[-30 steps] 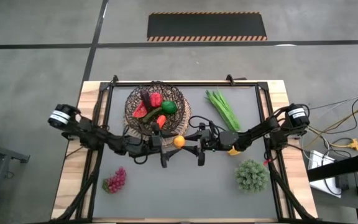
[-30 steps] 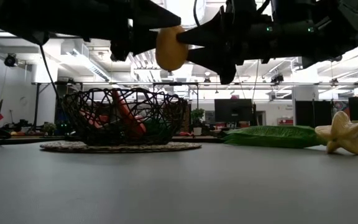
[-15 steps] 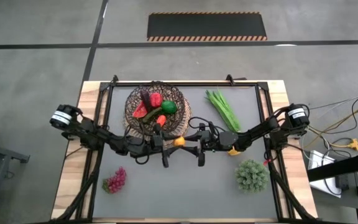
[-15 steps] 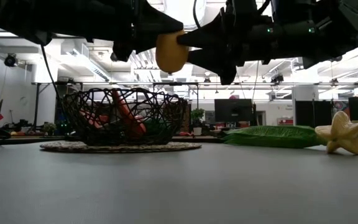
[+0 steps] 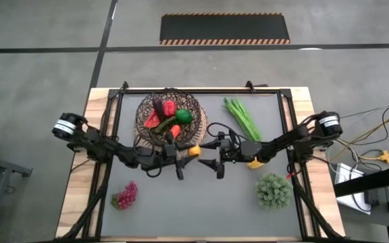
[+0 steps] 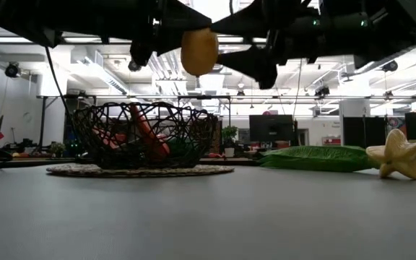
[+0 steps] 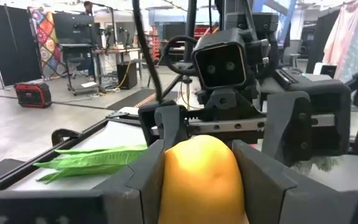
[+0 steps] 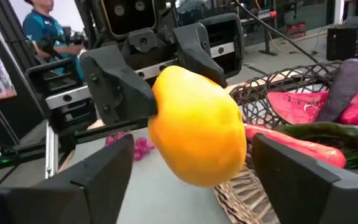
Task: Build produce basket
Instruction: Put the yellow lemon into the black wire basket
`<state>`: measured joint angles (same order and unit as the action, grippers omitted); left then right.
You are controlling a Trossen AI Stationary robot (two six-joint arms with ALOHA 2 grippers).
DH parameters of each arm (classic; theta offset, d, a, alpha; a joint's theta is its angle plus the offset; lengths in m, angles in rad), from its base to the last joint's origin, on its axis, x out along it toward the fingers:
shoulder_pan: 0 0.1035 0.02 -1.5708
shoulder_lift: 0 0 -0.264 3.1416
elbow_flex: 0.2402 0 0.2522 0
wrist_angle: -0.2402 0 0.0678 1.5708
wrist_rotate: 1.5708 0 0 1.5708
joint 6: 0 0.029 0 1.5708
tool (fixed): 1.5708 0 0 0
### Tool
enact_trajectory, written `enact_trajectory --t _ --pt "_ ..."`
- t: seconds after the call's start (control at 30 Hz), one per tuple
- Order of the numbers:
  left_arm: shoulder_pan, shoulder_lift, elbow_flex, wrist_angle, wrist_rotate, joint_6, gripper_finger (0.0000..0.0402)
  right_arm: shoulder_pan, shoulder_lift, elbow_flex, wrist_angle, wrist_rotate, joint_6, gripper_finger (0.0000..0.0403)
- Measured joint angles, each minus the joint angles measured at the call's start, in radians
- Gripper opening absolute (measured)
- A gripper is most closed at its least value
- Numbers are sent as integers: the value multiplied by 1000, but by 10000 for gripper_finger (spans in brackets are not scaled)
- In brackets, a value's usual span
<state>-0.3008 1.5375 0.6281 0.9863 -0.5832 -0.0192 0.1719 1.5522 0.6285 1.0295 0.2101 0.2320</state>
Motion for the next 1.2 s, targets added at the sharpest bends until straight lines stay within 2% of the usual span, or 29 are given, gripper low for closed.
enact_trajectory --t 0.13,0.3,0.43,0.57,0.8,1.0,1.2 --pt "1 -40 0 -9 -43 28 144 0 -107 0 -158 0 -24 332" --pt "19 -113 -3 -51 -134 80 144 0 -271 0 -365 8 -67 338" --pt "64 -162 -6 -125 -183 78 144 0 -386 0 -534 80 -111 337" --pt "133 -167 -12 -156 -183 12 149 0 -457 0 -658 171 -147 330" --pt "250 -130 -13 -242 -182 -129 145 0 -489 -3 -740 263 -183 327" --pt "327 -77 -12 -249 -179 -160 145 -2 -485 -4 -744 277 -195 327" --pt "390 -10 -11 -273 -73 -246 144 -2 -485 -5 -761 291 -202 326"
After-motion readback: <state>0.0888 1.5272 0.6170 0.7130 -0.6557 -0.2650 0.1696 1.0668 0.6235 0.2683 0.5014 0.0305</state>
